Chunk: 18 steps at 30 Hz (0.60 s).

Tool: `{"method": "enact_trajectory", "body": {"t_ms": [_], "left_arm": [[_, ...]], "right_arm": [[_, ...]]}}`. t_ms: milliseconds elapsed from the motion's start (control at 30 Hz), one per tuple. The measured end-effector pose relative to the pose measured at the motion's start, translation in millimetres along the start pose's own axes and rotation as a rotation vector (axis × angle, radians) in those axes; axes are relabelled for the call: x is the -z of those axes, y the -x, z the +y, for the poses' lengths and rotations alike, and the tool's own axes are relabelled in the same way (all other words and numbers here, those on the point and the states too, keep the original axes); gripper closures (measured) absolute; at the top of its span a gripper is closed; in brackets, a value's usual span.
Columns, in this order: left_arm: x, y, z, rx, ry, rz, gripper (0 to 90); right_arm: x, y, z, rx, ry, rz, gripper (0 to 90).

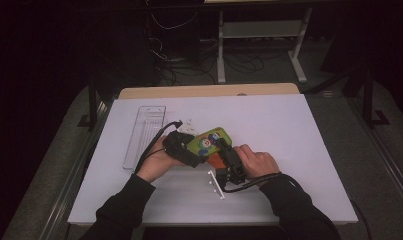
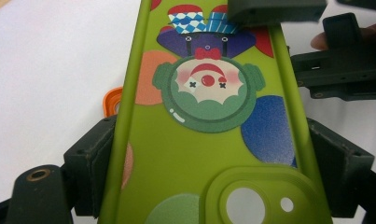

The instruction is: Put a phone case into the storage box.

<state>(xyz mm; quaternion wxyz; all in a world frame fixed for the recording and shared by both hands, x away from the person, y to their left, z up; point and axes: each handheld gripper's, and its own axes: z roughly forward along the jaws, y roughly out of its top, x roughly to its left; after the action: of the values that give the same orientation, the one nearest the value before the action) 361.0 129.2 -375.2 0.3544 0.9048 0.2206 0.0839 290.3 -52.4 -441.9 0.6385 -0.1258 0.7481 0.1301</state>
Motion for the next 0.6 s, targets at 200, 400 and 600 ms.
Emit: {"method": "enact_trajectory", "body": {"t_ms": [200,400,600], "left_arm": [[-1.5,0.0,0.4,-0.007,-0.004,-0.006,15.5],[-1.4,1.3,0.6,-0.005,-0.005,-0.003,15.5],[-3.8,2.1,0.5,-0.005,-0.008,-0.016,15.5]], "right_arm": [[0.1,-0.5,1.2,0.04,0.005,-0.007,58.4],[0.9,-3.4,3.4,0.018,0.022,-0.012,64.3],[0.7,-3.6,3.1,0.019,0.021,-0.019,69.7]]}}
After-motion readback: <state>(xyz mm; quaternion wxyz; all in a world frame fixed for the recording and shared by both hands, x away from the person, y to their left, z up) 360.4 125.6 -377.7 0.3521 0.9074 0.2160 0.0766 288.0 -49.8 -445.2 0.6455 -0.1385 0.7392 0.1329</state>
